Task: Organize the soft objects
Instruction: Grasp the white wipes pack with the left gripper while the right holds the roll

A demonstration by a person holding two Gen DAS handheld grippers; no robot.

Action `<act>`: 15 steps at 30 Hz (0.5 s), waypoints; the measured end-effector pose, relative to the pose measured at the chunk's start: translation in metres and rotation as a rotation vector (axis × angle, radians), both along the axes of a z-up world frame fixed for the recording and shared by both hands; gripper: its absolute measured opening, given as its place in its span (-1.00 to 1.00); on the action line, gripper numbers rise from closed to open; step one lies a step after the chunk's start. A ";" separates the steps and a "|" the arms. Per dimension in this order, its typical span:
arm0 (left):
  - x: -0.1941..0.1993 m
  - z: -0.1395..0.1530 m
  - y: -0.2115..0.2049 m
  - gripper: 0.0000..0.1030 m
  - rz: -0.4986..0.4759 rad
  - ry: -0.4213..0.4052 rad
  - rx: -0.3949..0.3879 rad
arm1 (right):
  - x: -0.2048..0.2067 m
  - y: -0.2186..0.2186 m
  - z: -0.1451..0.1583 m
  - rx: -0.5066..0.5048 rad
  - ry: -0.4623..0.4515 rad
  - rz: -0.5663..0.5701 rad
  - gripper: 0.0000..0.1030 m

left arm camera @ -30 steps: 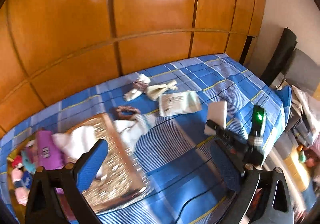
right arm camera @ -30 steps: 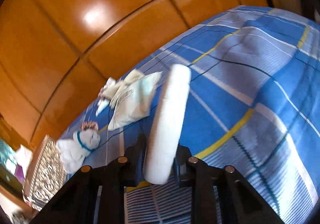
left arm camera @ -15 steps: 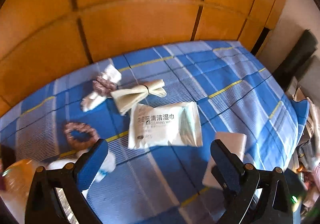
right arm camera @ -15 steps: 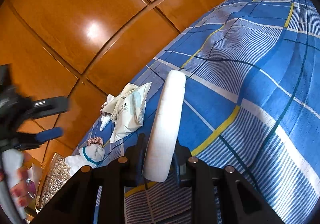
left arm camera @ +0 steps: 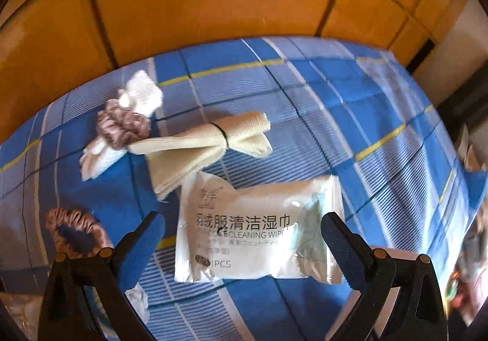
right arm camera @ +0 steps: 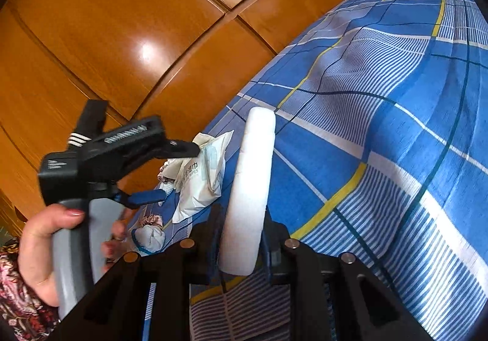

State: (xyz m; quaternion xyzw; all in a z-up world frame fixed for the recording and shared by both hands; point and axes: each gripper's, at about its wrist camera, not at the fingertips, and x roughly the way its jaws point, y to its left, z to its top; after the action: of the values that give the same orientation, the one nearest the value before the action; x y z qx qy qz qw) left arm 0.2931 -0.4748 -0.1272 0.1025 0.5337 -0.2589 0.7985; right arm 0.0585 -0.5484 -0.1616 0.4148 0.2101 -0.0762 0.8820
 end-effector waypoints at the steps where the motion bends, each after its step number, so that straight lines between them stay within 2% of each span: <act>1: -0.001 -0.001 -0.002 1.00 -0.014 -0.001 -0.005 | -0.001 0.000 0.000 0.002 -0.002 0.000 -0.61; 3: -0.004 -0.005 -0.006 1.00 -0.045 -0.003 -0.023 | -0.002 -0.001 -0.001 0.002 -0.005 0.000 -0.61; 8: -0.010 -0.012 -0.011 0.95 -0.070 -0.050 -0.008 | -0.004 -0.002 -0.002 0.001 -0.006 -0.002 -0.61; 12: -0.017 -0.005 -0.011 0.54 -0.106 -0.079 -0.013 | -0.006 -0.002 -0.003 0.000 -0.006 -0.003 -0.62; 14: -0.023 0.003 -0.012 0.08 -0.126 -0.097 -0.016 | -0.006 -0.002 -0.003 -0.001 -0.004 -0.005 -0.63; 15: -0.025 0.007 -0.012 -0.07 -0.128 -0.102 -0.019 | -0.006 -0.002 -0.003 -0.002 -0.002 -0.006 -0.63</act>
State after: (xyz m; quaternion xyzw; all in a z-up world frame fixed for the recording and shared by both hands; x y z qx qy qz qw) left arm 0.2681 -0.4867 -0.1201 0.1420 0.4824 -0.3090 0.8073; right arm 0.0520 -0.5508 -0.1644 0.4145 0.2077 -0.0784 0.8825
